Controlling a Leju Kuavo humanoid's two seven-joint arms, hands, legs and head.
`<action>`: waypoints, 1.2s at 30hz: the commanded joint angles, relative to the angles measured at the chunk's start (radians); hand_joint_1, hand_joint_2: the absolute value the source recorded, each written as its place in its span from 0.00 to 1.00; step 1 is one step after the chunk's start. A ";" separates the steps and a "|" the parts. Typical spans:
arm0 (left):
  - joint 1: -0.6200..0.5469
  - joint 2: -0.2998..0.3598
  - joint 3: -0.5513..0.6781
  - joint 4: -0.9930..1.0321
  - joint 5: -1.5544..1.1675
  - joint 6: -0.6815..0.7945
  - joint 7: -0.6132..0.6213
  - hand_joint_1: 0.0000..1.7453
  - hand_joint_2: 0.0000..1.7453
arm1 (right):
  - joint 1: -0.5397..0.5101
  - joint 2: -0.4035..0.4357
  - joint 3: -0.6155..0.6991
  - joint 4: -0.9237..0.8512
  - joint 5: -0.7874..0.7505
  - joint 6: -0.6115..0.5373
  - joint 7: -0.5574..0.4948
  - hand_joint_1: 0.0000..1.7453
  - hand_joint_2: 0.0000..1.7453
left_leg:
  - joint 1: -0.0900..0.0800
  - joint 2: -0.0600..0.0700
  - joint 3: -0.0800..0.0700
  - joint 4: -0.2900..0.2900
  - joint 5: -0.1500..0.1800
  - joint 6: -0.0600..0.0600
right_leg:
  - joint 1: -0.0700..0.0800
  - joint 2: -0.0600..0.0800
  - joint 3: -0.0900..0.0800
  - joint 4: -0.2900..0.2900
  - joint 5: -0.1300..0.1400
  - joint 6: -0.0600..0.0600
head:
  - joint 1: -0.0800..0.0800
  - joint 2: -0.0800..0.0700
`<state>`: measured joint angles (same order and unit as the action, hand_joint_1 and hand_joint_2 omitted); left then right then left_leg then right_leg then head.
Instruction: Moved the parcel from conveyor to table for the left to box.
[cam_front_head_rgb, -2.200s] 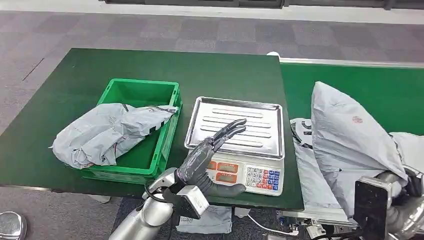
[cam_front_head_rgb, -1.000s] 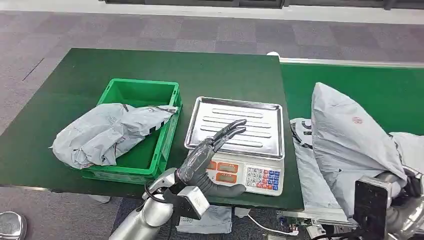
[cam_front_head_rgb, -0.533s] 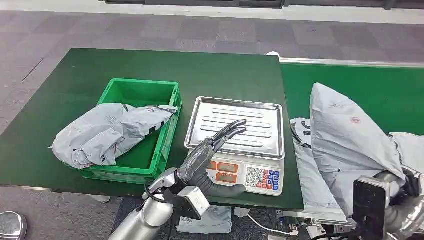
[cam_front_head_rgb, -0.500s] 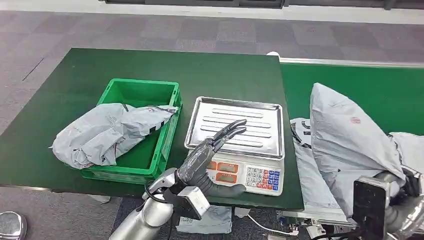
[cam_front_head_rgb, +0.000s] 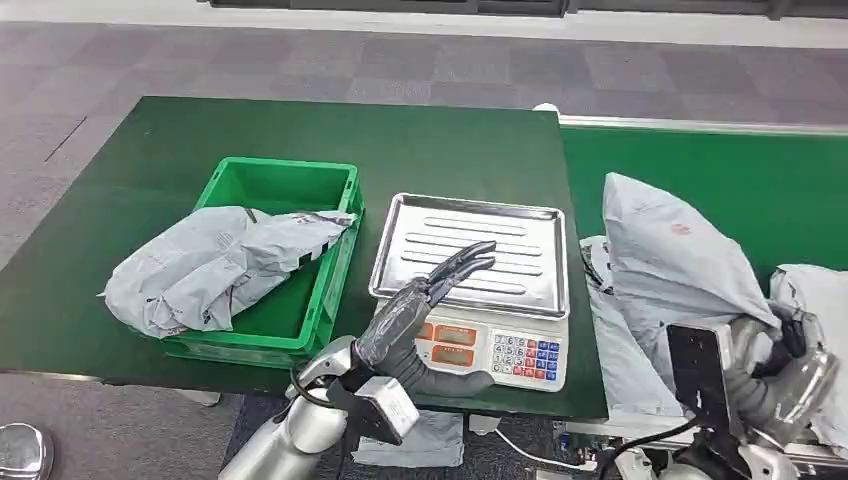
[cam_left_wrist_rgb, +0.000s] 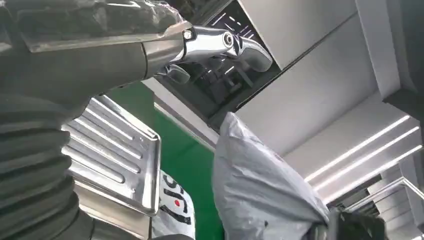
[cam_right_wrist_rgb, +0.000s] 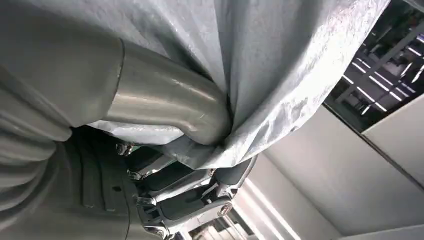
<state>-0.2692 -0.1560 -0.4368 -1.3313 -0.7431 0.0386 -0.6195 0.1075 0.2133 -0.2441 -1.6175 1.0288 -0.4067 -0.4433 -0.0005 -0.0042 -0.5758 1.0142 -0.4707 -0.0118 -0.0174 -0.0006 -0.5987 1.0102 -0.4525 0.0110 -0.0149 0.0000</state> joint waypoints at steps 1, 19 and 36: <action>-0.074 0.042 -0.093 0.082 0.004 -0.017 -0.002 0.00 1.00 | -0.192 -0.131 0.113 0.235 0.007 0.013 0.010 1.00 1.00 | 0.001 0.003 0.002 -0.002 0.001 0.000 | 0.001 0.003 0.001 -0.003 0.002 0.000 | 0.000 0.000; -0.110 0.037 -0.126 0.097 0.029 -0.020 -0.010 0.00 1.00 | -0.435 -0.136 0.450 0.679 -0.067 0.101 -0.051 1.00 1.00 | 0.002 0.004 0.002 -0.001 0.001 -0.001 | 0.002 0.004 0.001 -0.002 0.002 -0.001 | 0.000 0.000; -0.080 0.041 -0.109 0.065 0.016 -0.020 0.018 0.00 1.00 | -0.412 -0.167 0.489 0.724 0.002 0.040 0.099 0.00 1.00 | 0.001 0.000 0.001 -0.001 0.001 -0.001 | 0.001 0.000 0.001 -0.001 0.001 -0.001 | 0.000 0.000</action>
<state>-0.3482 -0.1473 -0.5169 -1.2852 -0.7210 0.0237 -0.6096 -0.2949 0.0847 0.2193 -0.9240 1.0170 -0.3731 -0.3754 0.0000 -0.0047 -0.5760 1.0142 -0.4700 -0.0126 -0.0168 -0.0009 -0.5990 1.0107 -0.4522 0.0108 -0.0149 0.0000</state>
